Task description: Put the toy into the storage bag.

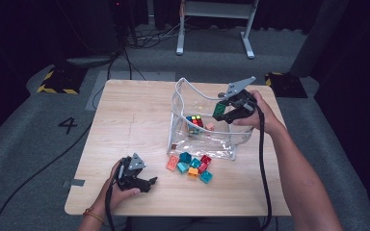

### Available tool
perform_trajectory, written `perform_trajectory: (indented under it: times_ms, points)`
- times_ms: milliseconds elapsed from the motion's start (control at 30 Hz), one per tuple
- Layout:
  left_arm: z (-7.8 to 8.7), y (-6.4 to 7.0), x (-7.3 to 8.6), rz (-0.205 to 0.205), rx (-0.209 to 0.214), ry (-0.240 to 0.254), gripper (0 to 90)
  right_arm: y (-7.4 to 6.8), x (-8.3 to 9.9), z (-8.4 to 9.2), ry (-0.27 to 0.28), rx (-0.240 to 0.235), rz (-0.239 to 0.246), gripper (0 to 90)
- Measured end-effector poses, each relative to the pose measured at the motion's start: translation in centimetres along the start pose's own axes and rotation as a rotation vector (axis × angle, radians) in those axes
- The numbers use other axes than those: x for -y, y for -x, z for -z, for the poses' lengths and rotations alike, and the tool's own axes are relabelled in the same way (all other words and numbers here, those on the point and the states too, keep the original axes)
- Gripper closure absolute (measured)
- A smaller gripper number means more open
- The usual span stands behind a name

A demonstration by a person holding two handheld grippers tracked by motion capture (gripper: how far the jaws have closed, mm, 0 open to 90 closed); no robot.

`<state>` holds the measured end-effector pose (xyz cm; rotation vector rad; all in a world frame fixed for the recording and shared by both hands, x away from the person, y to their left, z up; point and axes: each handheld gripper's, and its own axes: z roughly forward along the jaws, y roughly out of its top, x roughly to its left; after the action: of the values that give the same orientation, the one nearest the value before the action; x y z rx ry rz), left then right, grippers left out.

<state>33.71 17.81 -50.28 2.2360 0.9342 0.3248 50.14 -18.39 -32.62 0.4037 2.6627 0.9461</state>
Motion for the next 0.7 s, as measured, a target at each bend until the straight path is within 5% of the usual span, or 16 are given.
perform_trajectory:
  times_ms: [233,700]
  points:
    - [0.0,0.0,0.0,0.0,0.0,0.0,12.6,0.8,0.5,-1.4,-0.147,0.011,0.002,41.0]
    - [0.0,0.0,0.0,-0.001,0.0,0.0,12.6,1.9,3.7,0.1,-0.238,0.039,-0.016,40.9]
